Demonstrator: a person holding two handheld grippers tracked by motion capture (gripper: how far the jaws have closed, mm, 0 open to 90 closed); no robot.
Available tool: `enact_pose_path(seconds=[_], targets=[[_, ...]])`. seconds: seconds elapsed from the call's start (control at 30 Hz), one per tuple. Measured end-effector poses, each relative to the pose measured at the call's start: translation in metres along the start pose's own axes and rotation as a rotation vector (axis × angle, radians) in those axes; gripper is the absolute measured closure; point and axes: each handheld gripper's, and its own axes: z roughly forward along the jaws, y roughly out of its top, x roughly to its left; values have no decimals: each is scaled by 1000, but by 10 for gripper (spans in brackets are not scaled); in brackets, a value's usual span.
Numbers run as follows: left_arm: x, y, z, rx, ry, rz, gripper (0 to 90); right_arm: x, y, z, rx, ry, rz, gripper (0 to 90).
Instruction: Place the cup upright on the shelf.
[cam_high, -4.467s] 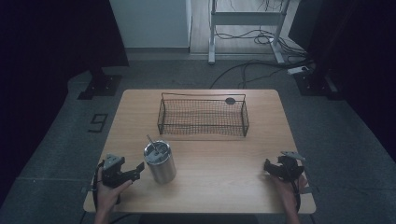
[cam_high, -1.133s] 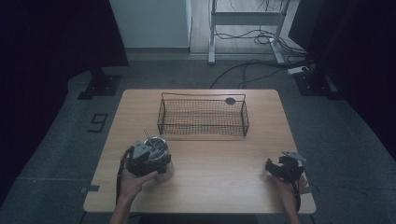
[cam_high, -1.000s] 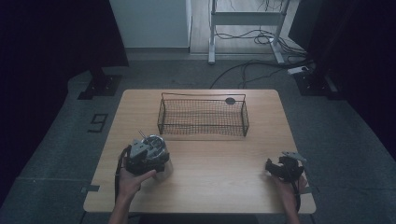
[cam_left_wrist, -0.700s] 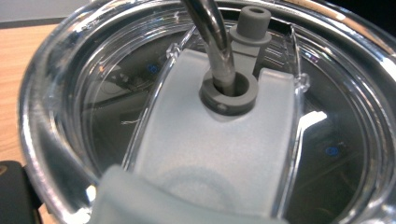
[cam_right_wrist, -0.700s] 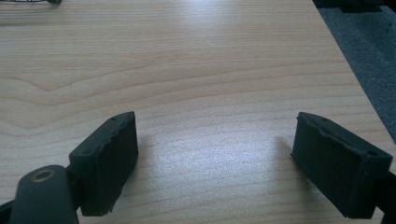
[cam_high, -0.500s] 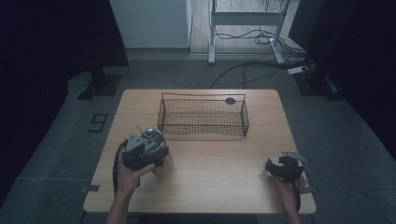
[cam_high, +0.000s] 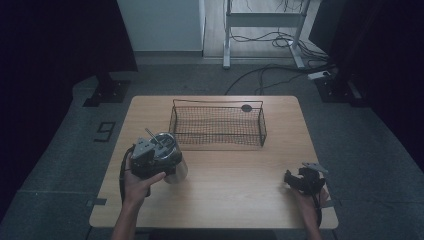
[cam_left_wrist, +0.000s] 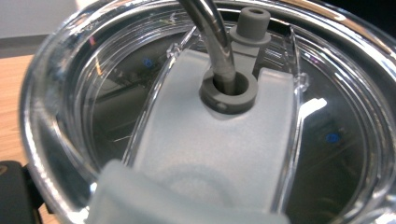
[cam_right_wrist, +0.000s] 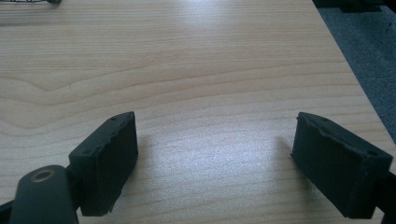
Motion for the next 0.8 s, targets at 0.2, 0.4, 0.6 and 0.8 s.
enact_pose_path(seconds=[0.2, 0.4, 0.6, 0.8], targets=[[-2, 5, 0, 1, 1, 3, 35, 0, 0, 0, 0, 0, 1, 140], [-6, 9, 2, -2, 1, 13, 35, 0, 0, 0, 0, 0, 0, 140], [-9, 14, 4, -1, 1, 24, 35, 0, 0, 0, 0, 0, 0, 141], [-13, 17, 6, 1, 9, 42, 35, 0, 0, 0, 0, 0, 0, 140]])
